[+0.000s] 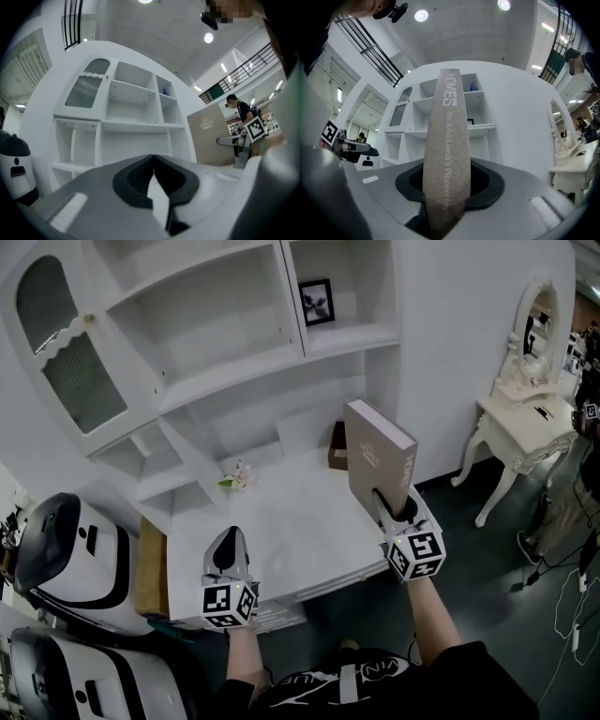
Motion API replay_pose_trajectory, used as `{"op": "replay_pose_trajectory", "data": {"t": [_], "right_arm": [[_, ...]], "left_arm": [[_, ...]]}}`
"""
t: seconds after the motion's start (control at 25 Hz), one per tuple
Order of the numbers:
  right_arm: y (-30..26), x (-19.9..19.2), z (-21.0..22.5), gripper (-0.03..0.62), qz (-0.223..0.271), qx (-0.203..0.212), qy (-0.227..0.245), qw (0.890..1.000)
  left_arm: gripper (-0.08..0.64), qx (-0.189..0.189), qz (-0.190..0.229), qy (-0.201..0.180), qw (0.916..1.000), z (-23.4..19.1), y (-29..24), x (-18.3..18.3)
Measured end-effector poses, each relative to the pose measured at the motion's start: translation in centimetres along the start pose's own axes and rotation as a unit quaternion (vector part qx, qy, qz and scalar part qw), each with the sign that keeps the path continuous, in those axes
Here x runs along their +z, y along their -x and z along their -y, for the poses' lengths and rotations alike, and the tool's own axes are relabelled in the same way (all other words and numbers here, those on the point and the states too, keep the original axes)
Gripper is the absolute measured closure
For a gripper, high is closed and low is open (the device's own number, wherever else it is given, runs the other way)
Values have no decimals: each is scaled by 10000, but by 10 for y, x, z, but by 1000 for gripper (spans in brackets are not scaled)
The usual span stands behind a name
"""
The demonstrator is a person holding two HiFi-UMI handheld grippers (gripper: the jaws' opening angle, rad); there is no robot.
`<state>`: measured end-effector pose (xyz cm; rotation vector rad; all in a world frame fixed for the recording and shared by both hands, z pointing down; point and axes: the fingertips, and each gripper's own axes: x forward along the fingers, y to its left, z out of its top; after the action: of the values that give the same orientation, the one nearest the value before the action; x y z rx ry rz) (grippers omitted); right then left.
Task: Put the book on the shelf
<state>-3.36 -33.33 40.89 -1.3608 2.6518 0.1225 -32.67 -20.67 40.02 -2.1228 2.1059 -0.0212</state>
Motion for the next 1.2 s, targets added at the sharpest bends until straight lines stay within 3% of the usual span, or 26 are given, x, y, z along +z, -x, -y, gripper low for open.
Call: {"op": "replay_pose_trajectory", "data": {"t": [0.56,1.2], "right_arm": [[-56,32,59,417,196,-182,160,9995],[-130,130,82,417,765,96,196,9968]], "left_arm": [[560,-481,225,-67,9986,34,-104,12],[560,-765,368,14,9964,53,-194,36]]}}
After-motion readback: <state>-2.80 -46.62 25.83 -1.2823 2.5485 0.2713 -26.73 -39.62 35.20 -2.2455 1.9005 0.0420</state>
